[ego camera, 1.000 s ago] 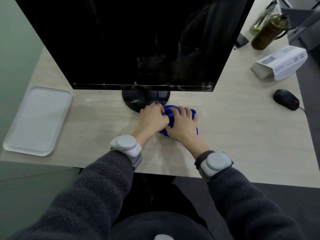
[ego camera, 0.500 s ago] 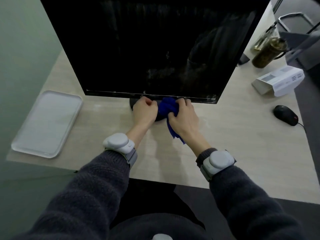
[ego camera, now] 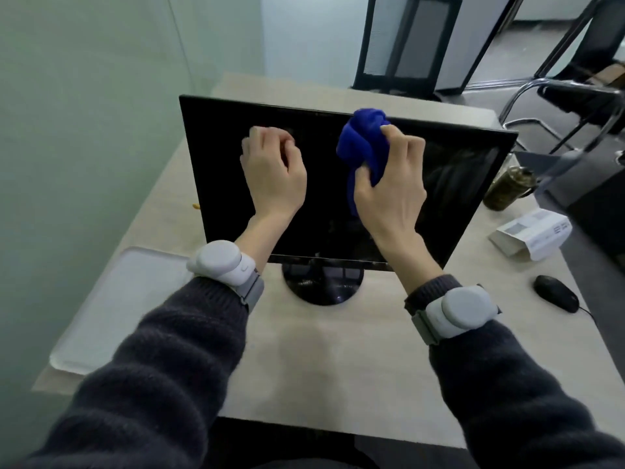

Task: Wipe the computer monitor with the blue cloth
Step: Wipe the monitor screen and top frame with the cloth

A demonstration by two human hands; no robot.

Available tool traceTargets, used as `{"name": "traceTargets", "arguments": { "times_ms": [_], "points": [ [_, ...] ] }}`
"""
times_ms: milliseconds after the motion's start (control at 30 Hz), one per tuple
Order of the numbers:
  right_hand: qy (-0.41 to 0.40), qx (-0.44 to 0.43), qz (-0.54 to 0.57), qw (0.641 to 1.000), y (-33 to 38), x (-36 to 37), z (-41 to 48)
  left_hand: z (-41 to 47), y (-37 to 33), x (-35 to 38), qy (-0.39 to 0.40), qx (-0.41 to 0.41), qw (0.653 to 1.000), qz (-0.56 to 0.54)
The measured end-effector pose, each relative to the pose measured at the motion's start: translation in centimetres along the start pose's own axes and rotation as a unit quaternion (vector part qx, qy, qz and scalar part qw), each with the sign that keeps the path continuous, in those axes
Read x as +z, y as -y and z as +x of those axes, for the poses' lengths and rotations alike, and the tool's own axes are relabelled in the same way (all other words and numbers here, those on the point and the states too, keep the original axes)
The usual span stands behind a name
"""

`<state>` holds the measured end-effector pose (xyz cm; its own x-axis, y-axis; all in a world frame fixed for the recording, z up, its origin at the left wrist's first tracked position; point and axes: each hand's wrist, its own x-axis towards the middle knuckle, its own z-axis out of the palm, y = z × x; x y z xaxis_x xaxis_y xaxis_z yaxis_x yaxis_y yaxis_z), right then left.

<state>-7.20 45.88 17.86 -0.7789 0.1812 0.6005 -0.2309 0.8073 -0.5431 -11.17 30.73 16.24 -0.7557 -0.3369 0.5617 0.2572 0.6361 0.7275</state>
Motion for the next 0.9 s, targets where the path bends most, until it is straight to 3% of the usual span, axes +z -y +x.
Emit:
{"name": "traceTargets", "arguments": {
  "times_ms": [100,200,333,567,900],
  "points": [
    [-0.040,-0.020,-0.014,0.999,1.3,0.4,2.2,3.4,0.2,-1.1,-0.044,0.035,0.997,0.045],
    [-0.045,-0.010,-0.049,0.998,1.7,1.5,3.9,5.8,1.4,-1.4,0.018,0.043,0.994,0.098],
    [0.008,0.008,-0.101,0.995,1.7,4.1,3.3,6.6,3.5,-1.5,0.086,0.057,0.985,0.138],
    [0.010,0.019,-0.133,0.991,3.6,7.1,2.2,7.1,4.2,-1.9,0.067,0.069,0.990,0.104],
    [0.078,-0.064,-0.132,0.986,8.8,11.3,1.0,7.2,4.1,-2.0,0.072,0.058,0.994,0.057]
  ]
}}
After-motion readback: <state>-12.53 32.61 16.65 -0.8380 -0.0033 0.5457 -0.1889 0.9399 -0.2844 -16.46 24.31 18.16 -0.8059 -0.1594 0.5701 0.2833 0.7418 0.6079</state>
